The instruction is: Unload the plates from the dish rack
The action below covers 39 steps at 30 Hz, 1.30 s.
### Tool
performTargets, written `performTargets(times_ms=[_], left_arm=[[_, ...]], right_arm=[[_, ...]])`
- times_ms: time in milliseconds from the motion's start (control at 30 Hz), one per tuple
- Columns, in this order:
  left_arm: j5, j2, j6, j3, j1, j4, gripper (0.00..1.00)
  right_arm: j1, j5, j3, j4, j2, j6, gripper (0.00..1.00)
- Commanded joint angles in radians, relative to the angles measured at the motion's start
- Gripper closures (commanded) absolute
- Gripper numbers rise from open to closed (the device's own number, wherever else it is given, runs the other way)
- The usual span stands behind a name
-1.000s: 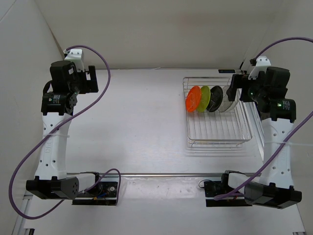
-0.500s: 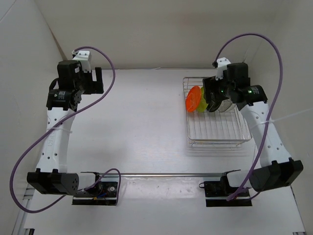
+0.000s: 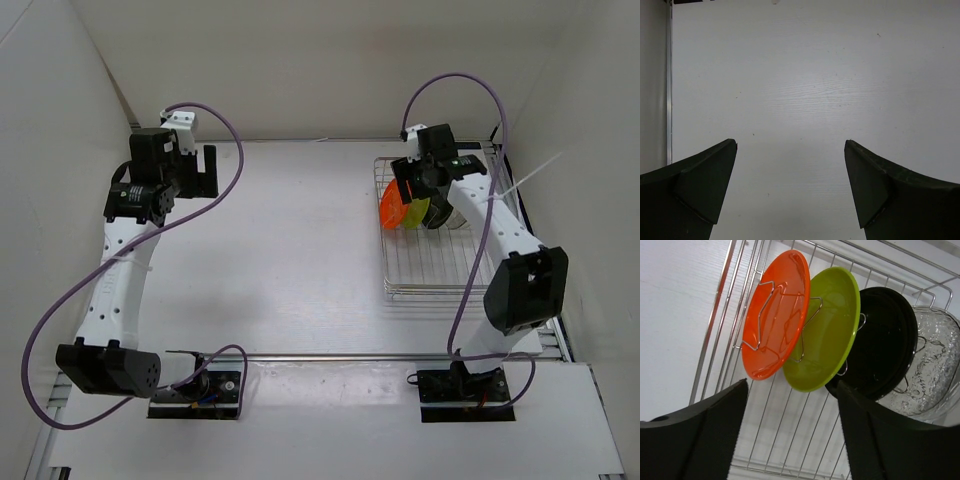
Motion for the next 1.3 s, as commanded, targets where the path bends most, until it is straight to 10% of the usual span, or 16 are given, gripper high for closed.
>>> performTargets(times_ms=[0, 600, 1267], left_arm=[[-0.029, -0.045, 0.018, 0.019, -0.003, 0.004, 0.00], [-0.069, -0.105, 0.027, -0.033, -0.013, 0.014, 0.00], [-0.069, -0.115, 0.036, -0.082, -0.013, 0.041, 0.00]], right_arm=[[0.017, 0.048, 0.063, 0.070, 0.050, -0.023, 0.28], [0.035, 0.112, 0.139, 0.079, 0.219, -0.060, 0.41], [0.063, 0.186, 0.149, 0.070, 0.238, -0.040, 0.92]])
